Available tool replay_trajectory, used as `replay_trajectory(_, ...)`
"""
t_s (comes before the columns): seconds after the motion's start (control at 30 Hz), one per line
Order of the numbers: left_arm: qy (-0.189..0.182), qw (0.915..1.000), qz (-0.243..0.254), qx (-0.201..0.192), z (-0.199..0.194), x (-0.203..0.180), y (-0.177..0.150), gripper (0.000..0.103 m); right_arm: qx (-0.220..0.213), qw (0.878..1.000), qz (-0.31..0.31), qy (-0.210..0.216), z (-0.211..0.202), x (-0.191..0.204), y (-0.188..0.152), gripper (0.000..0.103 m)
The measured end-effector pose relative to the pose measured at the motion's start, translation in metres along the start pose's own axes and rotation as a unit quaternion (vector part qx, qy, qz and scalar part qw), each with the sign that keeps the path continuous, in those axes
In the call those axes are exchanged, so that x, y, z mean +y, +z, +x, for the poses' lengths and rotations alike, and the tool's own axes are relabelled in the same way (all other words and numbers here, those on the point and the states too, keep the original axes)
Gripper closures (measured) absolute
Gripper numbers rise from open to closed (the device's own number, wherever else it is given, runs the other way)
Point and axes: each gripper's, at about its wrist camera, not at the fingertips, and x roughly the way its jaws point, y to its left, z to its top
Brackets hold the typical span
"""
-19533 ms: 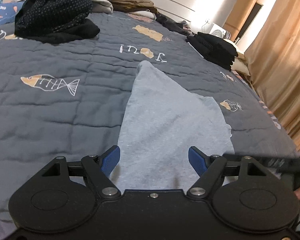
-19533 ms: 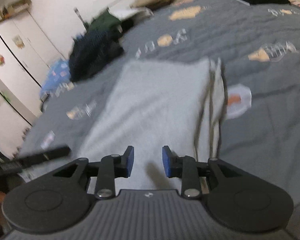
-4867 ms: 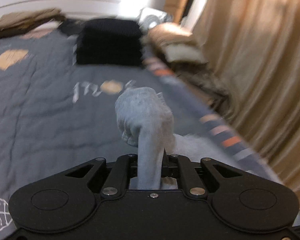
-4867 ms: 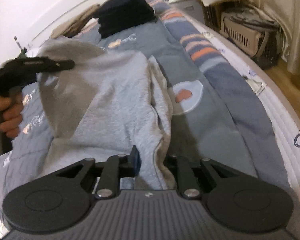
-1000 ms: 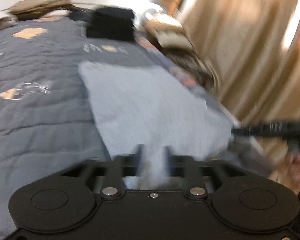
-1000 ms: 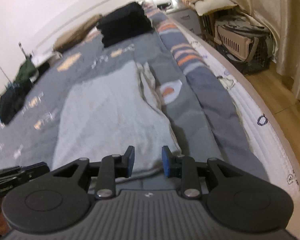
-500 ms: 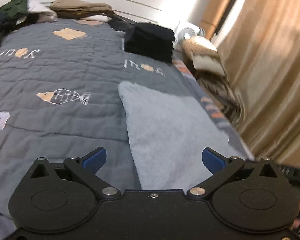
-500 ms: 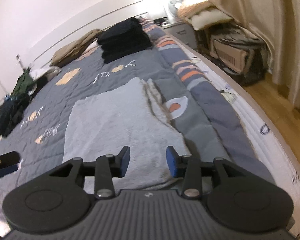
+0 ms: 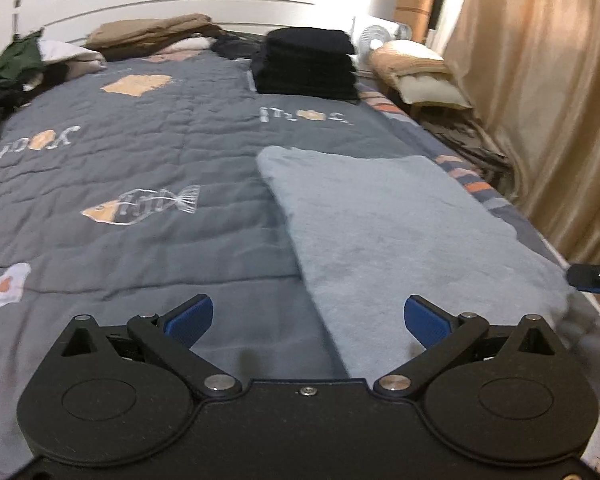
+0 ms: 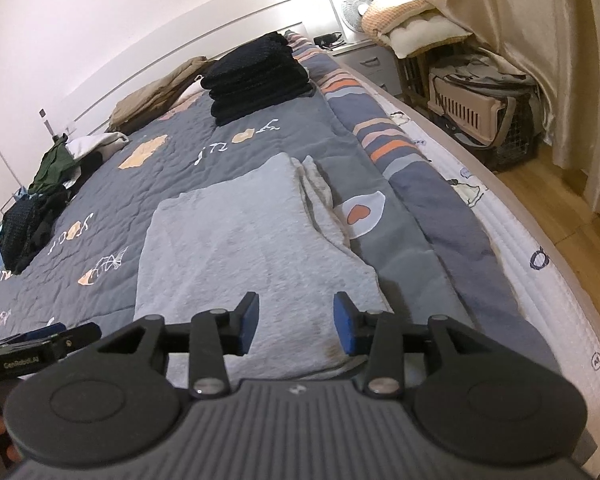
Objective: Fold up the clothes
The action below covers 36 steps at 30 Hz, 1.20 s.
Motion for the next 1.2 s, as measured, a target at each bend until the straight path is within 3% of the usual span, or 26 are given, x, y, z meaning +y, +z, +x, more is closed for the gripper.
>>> replay_trajectory(0.17,-0.025,0.999,0.035,-0.013,-0.009,-0.016,-0.003,0.0,-0.001,1.0,-0.002,0.005,0.0,0.0,0.003,0.063)
replay_trajectory(0.57,-0.051,0.9974,0.048,-0.014,0.0,-0.02,0.013,0.0,0.003,1.0,-0.016,0.023,0.015,-0.009,0.05,0.063)
replay_trajectory(0.83,-0.082,0.9947,0.059,-0.017,0.008,-0.014,0.022,0.0,0.02,0.99,-0.091,0.108,0.061,-0.002,0.095,0.063)
replay_trajectory(1.2,-0.099,0.9927,0.068,-0.01,0.023,-0.006,0.03,0.0,0.033,0.981,-0.13,0.143,0.138,0.003,0.138,0.063)
